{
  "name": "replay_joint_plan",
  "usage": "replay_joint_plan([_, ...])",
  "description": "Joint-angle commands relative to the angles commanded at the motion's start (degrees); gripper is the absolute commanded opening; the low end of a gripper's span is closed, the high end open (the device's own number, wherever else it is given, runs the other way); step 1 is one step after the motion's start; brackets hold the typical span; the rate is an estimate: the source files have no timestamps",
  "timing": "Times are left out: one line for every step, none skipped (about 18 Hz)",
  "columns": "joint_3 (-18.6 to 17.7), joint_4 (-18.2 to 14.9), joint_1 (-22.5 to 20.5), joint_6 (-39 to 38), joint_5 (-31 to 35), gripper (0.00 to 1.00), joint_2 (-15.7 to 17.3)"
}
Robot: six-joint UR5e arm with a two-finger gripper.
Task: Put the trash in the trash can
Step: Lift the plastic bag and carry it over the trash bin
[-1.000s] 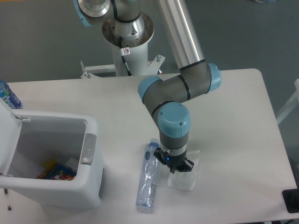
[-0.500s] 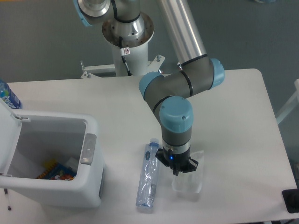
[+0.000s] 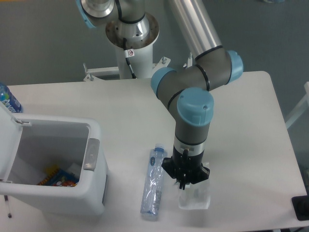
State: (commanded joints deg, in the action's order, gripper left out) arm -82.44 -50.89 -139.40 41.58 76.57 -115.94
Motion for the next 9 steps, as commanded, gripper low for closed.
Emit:
replay_joint_plan([0.0, 0.1, 0.0, -1.2, -2.1, 0.00, 1.1])
replay_joint_plan([0.1, 0.1, 0.0, -2.4, -4.0, 0.00, 2.3])
replay_joint_plan([0.3, 0.1, 0.0, -3.1, -5.5, 0.00, 3.5])
replay_joint_plan([0.4, 0.1, 0.1, -3.6, -6.7, 0.00, 4.7])
replay_joint_plan([0.4, 0.1, 0.2, -4.0, -7.5, 0.00, 5.5])
replay_joint_plan([0.4, 0.1, 0.3, -3.9, -7.6, 0.00, 5.9])
replay_joint_plan([0.7, 0.1, 0.4, -3.9, -7.6, 0.00, 5.9])
replay_joint_plan([1.7, 0.1, 0.5, -4.1, -7.7, 0.00, 5.9])
replay_joint_plan([2.8, 0.1, 1.3, -4.2, -7.8, 0.00, 5.9])
